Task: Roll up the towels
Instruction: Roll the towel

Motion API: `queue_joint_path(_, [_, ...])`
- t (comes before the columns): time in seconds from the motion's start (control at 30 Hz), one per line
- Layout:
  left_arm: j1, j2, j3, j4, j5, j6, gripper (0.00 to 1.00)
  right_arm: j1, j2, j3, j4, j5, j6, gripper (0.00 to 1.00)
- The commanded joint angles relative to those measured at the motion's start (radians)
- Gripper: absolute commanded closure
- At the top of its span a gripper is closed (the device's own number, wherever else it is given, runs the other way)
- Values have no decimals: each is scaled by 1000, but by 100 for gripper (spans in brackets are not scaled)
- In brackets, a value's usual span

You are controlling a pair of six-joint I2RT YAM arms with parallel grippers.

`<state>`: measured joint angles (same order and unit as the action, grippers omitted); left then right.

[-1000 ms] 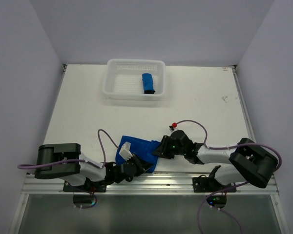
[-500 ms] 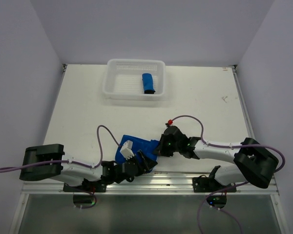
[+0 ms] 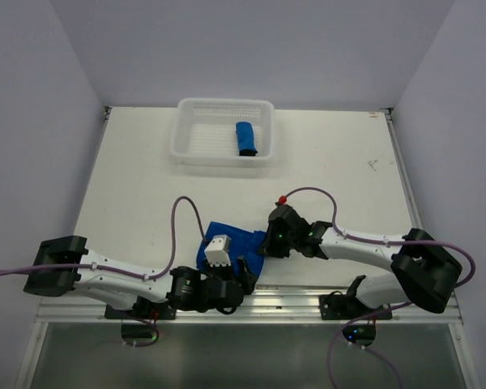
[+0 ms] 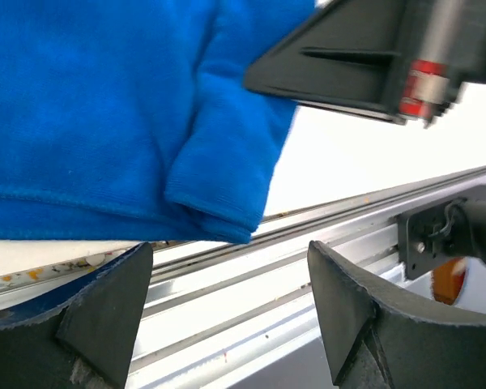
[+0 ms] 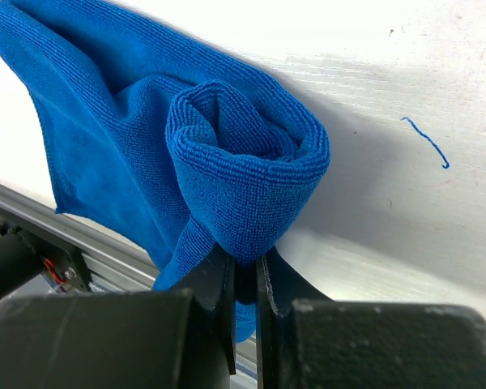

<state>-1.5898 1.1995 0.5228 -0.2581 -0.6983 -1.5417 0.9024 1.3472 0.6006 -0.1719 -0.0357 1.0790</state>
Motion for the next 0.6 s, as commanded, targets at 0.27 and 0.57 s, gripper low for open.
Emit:
queue_joint_path(0.27, [-73, 198, 276, -178, -305, 474, 10, -3, -6, 71, -81, 16, -16, 100])
queue_joint_path(0.57, [-73, 314, 299, -34, -294, 655, 10, -3, 4, 79, -78, -15, -11, 100])
